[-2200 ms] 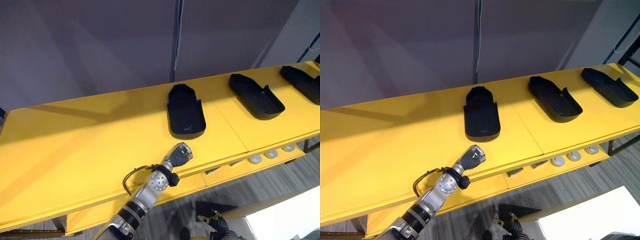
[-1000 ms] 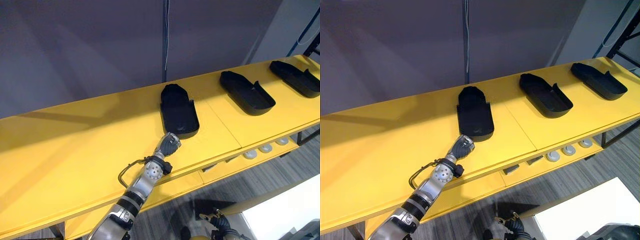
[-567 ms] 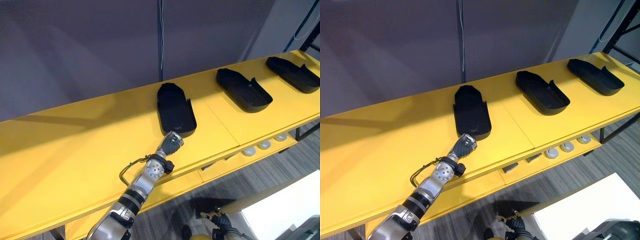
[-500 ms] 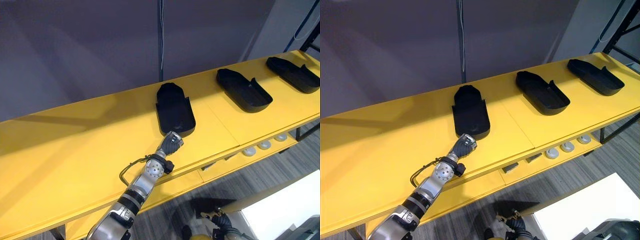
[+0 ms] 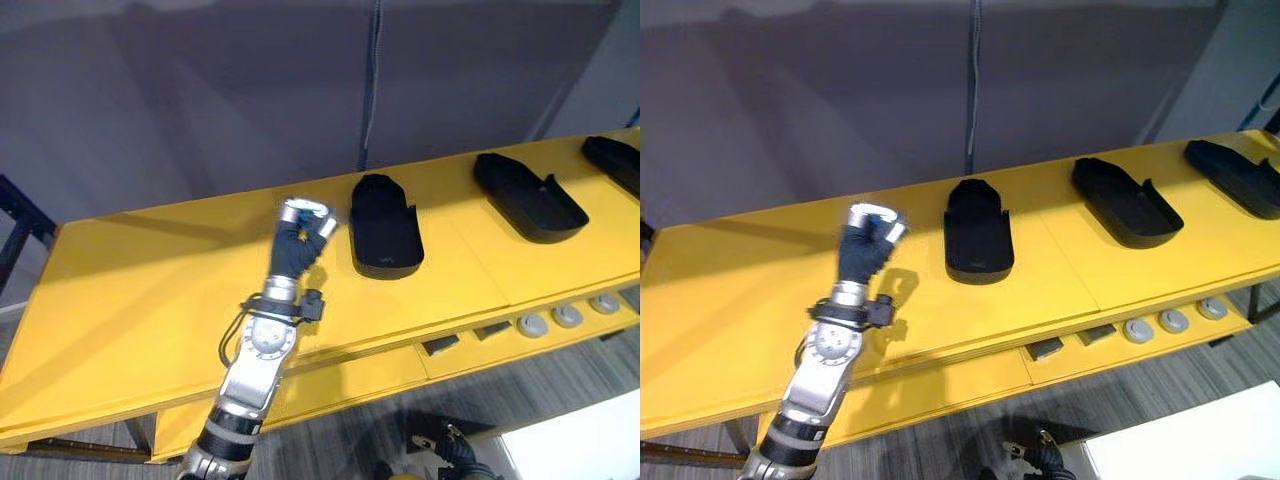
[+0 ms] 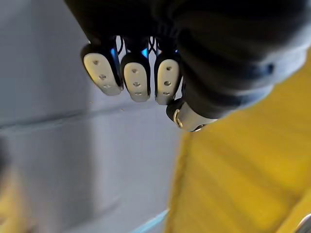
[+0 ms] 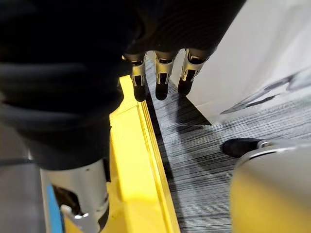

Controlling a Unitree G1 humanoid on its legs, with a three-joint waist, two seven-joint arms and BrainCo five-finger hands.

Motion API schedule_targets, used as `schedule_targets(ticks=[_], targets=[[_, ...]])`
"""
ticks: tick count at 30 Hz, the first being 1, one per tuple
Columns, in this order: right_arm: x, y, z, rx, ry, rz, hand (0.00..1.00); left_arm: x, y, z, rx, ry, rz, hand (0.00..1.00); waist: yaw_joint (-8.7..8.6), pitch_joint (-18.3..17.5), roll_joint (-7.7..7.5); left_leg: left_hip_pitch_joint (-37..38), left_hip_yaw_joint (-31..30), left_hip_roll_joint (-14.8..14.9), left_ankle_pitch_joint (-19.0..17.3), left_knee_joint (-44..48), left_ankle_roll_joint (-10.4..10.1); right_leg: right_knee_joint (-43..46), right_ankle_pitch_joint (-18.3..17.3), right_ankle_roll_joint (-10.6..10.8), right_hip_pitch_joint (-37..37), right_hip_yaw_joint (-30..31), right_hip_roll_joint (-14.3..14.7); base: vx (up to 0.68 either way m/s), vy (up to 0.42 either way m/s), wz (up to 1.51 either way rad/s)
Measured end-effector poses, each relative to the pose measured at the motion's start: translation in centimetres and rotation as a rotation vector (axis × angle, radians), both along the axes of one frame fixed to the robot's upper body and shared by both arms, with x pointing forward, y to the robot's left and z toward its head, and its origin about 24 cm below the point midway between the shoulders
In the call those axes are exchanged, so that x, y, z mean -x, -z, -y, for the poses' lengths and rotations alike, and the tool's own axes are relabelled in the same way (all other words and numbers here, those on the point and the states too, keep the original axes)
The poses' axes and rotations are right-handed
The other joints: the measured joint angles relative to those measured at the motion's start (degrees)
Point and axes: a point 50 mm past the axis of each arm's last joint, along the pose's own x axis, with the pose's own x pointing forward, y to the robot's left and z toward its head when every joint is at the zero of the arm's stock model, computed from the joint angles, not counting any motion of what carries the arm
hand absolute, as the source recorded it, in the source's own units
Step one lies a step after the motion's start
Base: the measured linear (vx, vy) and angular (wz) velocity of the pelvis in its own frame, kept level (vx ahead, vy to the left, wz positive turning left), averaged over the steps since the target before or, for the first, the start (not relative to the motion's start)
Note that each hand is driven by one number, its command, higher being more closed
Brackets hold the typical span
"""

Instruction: Walk over and take plastic housings, then place them on the shelf

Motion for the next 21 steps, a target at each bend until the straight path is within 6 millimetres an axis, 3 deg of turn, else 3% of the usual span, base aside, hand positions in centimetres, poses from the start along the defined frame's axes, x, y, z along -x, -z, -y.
schedule_targets(ticks=[4, 5, 8, 12, 16, 19, 21], targets=[[1.4, 0.3, 0.3, 0.005, 0.010, -0.037, 0.00, 2.1, 0.8, -5.2, 0.081, -0.268, -0.006, 1.00, 1.52, -0.3, -0.44, -0.1, -2.1, -0.1, 0.0, 0.6, 0.0, 2.3, -1.7, -0.1, 0.2, -2.0, -0.5, -0.01, -0.017, 0.30], [2.1, 0.5, 0.3, 0.006, 0.015, -0.054, 0.00, 3.3, 1.5, -7.3, 0.109, -0.390, -0.025, 1.00, 2.32, -0.5, -0.71, -0.2, -3.3, -0.3, 0.0, 0.8, 0.0, 2.8, -2.3, -0.1, 0.7, -3.3, -0.8, -0.01, -0.022, 0.37], [3.2, 0.8, 0.3, 0.016, 0.009, -0.087, 0.00, 7.1, 3.3, -11.0, 0.211, -0.639, -0.077, 1.00, 4.10, -1.6, -1.36, -0.5, -5.5, -0.5, 0.1, 1.1, 0.0, 3.7, -3.4, 0.0, 1.3, -5.8, -1.5, 0.00, -0.017, 0.43], [3.8, 0.9, 0.0, 0.024, -0.007, -0.103, 0.00, 10.4, 6.4, -13.0, 0.286, -0.815, -0.219, 1.00, 5.83, -3.2, -2.17, -0.9, -7.2, -0.8, 0.1, 1.4, 0.1, 4.6, -4.3, 0.3, 1.7, -7.6, -2.3, 0.01, -0.007, 0.28], [2.6, 0.4, -0.7, 0.016, -0.035, -0.053, 0.00, 13.1, 12.9, -14.5, 0.333, -0.930, -0.570, 1.00, 6.86, -3.7, -2.63, -0.9, -7.5, -0.9, -0.1, 1.8, 0.2, 4.9, -4.4, 0.4, 2.0, -8.1, -2.5, -0.01, 0.003, 0.06], [1.4, 0.2, -3.0, -0.022, -0.108, -0.009, 0.00, 15.1, 20.0, -14.3, 0.369, -0.931, -0.953, 1.00, 6.91, -4.3, -3.12, -0.9, -7.1, -0.9, -0.6, 2.1, 1.0, 6.3, -5.1, 0.3, 1.6, -8.7, -2.9, -0.02, 0.002, 0.00], [1.0, 0.1, -4.3, -0.048, -0.127, 0.009, 0.00, 16.4, 23.1, -13.8, 0.394, -0.913, -1.127, 1.00, 6.80, -4.7, -3.40, -0.8, -6.6, -0.9, -0.5, 2.1, 0.9, 7.1, -5.5, 0.4, 1.4, -8.7, -3.2, 0.00, 0.000, 0.00]])
